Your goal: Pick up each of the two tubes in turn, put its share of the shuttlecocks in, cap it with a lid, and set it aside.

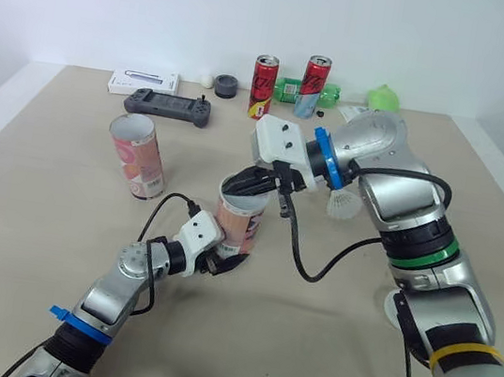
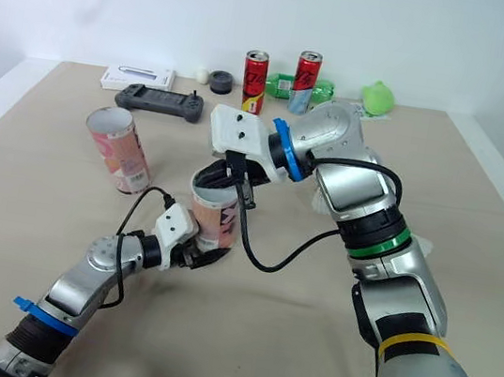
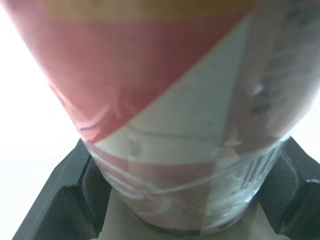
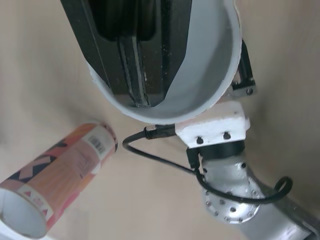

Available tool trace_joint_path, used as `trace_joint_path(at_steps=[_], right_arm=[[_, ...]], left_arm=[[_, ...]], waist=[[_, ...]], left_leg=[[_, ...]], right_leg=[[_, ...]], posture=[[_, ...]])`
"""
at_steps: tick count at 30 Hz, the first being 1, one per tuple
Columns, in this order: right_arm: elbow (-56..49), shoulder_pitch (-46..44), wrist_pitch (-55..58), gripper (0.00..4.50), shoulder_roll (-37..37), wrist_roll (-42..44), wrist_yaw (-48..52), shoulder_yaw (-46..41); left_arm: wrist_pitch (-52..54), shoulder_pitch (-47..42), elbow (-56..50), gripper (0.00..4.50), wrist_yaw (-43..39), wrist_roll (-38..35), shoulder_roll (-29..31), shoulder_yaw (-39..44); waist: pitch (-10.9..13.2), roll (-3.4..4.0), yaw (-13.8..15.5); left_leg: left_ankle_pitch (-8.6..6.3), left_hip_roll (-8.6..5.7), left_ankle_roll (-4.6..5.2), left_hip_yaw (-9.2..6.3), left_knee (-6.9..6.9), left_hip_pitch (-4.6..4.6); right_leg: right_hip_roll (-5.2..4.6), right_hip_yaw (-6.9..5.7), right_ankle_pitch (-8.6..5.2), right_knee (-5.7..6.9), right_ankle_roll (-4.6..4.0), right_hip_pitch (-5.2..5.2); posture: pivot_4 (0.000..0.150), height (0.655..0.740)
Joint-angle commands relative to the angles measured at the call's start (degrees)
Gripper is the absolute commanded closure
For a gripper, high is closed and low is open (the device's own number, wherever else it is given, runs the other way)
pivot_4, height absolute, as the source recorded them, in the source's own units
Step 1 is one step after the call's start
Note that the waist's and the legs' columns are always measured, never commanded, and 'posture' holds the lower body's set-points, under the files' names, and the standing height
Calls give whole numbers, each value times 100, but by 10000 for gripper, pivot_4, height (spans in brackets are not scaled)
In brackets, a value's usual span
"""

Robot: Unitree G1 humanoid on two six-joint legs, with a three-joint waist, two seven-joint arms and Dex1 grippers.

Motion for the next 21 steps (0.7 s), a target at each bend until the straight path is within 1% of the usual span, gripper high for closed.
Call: trace_joint_path(at_steps=[1, 8, 11, 17, 21], right_arm=[[-81, -125, -32, 44368, -245, -181, 220, 212], [-13, -149, -23, 44368, -422, -169, 262, 251], [-48, -97, -5, 44368, -528, -240, 383, 395], [-158, 408, -60, 44368, -581, -481, 490, 907], [-130, 507, -70, 44368, -490, -528, 462, 912]], left_arm=[[-34, 5, 81, 9405, 68, 79, -50, -105], [-30, 18, 79, 9405, 80, 88, -58, -102], [-26, 31, 68, 9405, 76, 91, -60, -105], [-22, 34, 49, 9405, 68, 91, -60, -111], [16, 29, 44, 9405, 37, 65, -57, -114]], waist=[[10, 0, 1], [13, -3, -3], [13, -3, -1], [12, -4, -2], [8, -9, -2]], left_leg=[[-1, 0, 1, -1, 0, -1], [-1, -1, 1, -3, 3, 1], [-1, -2, 1, -3, 3, 0], [-2, -2, 1, -4, 2, 12], [-10, -2, 1, -5, 2, 42]], right_leg=[[0, -1, -1, 0, 1, 0], [-1, -4, -2, 0, 0, 1], [-2, -4, -2, -1, 0, 2], [-2, -6, -5, -1, -1, 14], [-3, -7, -24, -1, -21, 22]], posture=[[1500, 7400], [1500, 7400], [1500, 7400], [1500, 7400], [1500, 7400]])
